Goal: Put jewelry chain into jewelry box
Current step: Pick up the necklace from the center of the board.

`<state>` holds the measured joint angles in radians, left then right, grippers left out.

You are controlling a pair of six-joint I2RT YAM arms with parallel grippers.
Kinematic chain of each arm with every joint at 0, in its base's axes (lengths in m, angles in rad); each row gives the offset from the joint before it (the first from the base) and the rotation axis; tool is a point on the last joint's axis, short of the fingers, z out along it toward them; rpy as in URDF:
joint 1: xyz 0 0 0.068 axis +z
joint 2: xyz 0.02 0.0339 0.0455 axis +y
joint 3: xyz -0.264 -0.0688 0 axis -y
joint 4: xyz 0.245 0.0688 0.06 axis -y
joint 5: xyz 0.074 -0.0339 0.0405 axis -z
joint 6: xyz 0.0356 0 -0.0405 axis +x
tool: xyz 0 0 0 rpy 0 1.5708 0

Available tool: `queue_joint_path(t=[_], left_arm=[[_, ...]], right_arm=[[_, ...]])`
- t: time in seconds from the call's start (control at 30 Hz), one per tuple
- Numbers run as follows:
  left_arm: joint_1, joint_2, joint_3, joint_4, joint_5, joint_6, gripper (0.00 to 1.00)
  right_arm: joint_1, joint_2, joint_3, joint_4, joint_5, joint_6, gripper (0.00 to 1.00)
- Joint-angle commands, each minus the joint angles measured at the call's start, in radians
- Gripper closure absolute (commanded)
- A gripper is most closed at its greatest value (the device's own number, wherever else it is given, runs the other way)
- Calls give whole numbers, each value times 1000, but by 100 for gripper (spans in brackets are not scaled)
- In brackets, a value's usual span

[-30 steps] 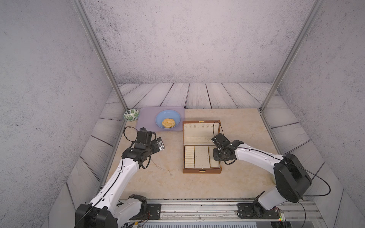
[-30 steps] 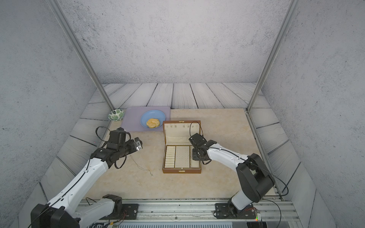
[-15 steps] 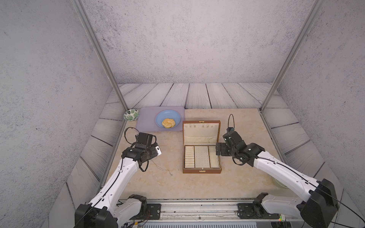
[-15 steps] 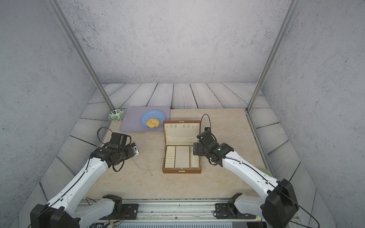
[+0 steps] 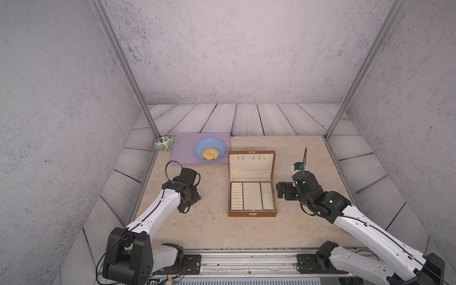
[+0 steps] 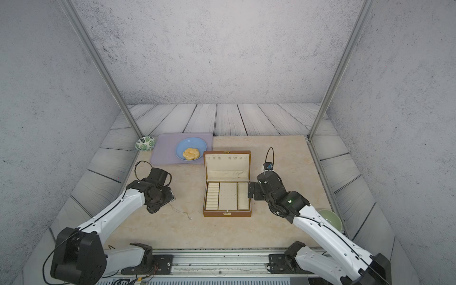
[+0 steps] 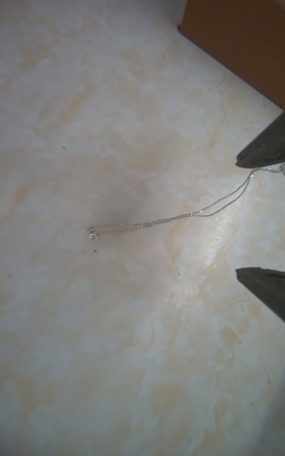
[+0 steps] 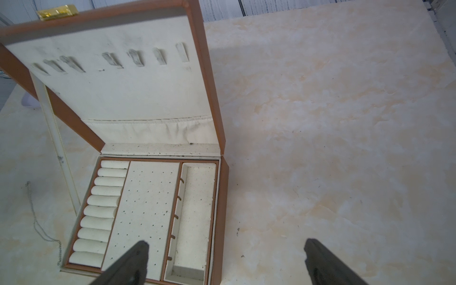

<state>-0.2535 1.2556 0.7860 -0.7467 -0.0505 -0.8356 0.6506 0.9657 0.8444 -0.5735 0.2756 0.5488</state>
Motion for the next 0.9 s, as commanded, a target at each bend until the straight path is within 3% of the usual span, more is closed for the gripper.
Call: queue_joint_path(t=[0.0, 0.2, 0.87], left_arm=[[-7, 26, -29, 30, 15, -45, 33], [11, 169, 55, 26, -65, -23, 49], [171, 448, 215, 104, -66, 92, 57]], right_arm=[[-2, -12, -17, -31, -27, 0, 1], [-2, -4, -10, -57, -44, 14, 1], [-2, 5, -11, -72, -35, 20, 1]])
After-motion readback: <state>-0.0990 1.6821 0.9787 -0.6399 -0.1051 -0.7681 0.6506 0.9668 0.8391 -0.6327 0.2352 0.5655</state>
